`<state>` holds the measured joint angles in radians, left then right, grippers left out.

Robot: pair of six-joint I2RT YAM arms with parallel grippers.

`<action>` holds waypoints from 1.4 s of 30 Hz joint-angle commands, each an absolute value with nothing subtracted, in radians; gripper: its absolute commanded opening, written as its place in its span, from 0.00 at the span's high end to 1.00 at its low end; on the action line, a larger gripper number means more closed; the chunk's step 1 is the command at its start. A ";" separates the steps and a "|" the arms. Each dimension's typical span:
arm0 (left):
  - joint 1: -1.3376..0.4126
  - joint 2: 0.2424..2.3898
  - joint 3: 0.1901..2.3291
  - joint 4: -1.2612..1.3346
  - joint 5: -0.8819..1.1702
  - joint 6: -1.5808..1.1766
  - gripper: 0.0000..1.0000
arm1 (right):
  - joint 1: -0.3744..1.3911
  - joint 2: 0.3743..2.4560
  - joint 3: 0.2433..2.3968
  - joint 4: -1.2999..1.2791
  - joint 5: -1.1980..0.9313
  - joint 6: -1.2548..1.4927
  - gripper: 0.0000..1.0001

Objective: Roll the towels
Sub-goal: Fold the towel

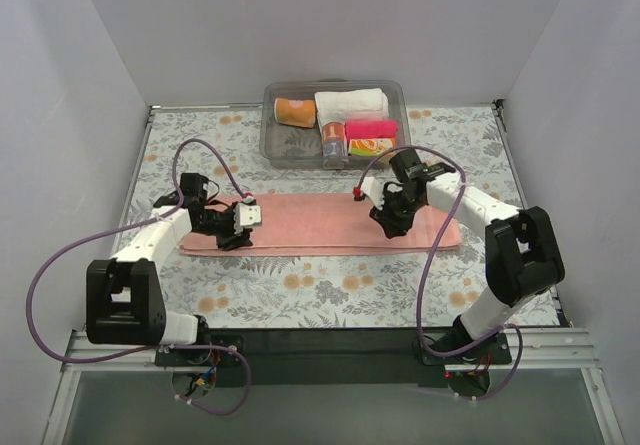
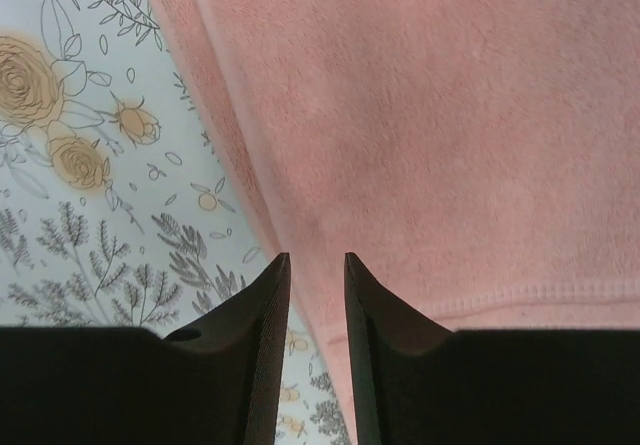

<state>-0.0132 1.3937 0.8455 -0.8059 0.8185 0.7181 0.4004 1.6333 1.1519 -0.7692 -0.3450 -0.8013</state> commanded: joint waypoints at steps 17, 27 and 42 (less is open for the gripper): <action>-0.183 1.364 0.718 -0.512 0.733 0.770 0.59 | 0.673 1.628 0.971 -0.388 -0.087 -0.768 0.66; -0.206 1.341 0.673 -0.505 0.738 0.782 0.63 | 0.704 1.632 0.971 -0.405 -0.126 -0.753 0.64; -0.256 1.382 0.661 -0.451 0.680 0.741 0.76 | 0.722 1.664 0.977 -0.403 -0.135 -0.749 0.71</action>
